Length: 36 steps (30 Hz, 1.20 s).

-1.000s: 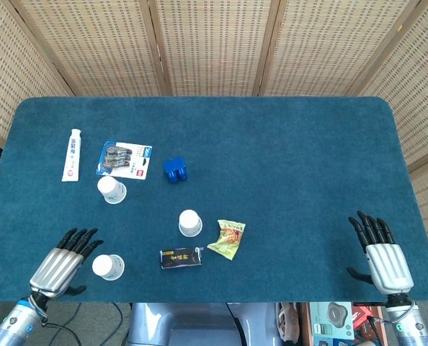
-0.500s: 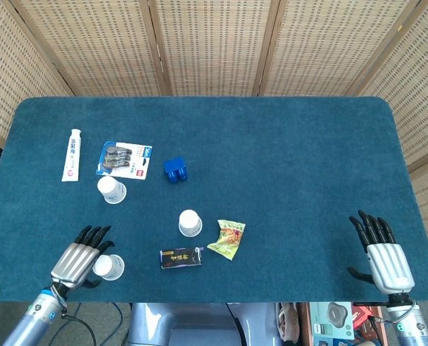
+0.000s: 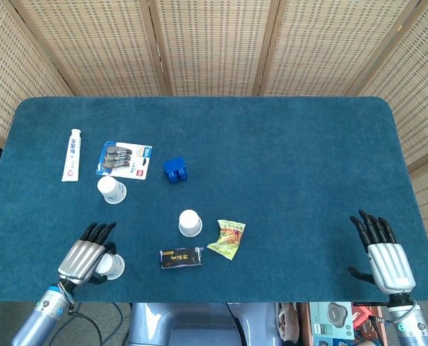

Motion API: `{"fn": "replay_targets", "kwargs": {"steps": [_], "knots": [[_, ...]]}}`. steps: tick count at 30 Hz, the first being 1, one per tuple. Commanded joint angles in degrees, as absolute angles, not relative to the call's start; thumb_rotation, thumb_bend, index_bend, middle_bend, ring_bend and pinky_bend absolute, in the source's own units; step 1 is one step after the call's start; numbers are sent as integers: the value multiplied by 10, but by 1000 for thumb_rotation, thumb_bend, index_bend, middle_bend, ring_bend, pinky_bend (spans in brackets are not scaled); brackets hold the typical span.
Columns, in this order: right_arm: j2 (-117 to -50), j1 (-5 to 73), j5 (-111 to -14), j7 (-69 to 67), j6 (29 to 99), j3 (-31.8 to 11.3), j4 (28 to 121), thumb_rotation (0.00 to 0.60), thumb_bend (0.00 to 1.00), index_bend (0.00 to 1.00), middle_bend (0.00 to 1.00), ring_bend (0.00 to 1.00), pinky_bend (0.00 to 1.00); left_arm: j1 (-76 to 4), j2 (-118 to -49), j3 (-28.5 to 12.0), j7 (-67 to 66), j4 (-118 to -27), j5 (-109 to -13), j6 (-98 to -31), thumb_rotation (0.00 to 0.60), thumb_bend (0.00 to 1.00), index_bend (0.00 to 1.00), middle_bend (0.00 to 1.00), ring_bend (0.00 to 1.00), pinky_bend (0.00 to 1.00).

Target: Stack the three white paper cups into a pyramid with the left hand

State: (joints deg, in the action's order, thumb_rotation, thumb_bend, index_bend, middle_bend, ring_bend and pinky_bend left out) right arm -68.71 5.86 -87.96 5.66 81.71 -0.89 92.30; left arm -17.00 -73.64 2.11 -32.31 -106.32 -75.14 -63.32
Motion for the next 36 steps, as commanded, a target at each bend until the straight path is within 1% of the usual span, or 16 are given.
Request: {"fn": "replay_targets", "kwargs": {"steps": [1,13,21,25,26,29,36], "knots": [[-687,59,-879,56,817,-9,923,600,0,0,0,0,0,-171,-733,20,-318,-1065,-753,-637,600,147,433,0,0,0],[-687,58,-879,54,819,-10,922,600,0,0,0,0,0,-184,-722,8,-302,-1071,-748,-646,600,162,462,0,0,0],[-687,58,-878,54,818,-11,921,600,0,0,0,0,0,-207,-700,-23,-314,-1090,-723,-647,600,163,462,0,0,0],[-687,58,-878,54,818,-11,922,600,0,0,0,0,0,-233,-689,-50,-336,-1097,-686,-635,600,163,462,0,0,0],[-686,58,-877,53,819,-11,922,600,0,0,0,0,0,-249,-688,-67,-347,-1094,-660,-624,600,163,462,0,0,0],[-685,57,-876,49,820,-12,922,600,0,0,0,0,0,-283,-691,-92,-374,-1085,-598,-604,600,163,462,0,0,0],[-683,58,-875,44,817,-13,921,600,0,0,0,0,0,-337,-711,-119,-416,-1062,-508,-590,600,163,463,0,0,0]]}}
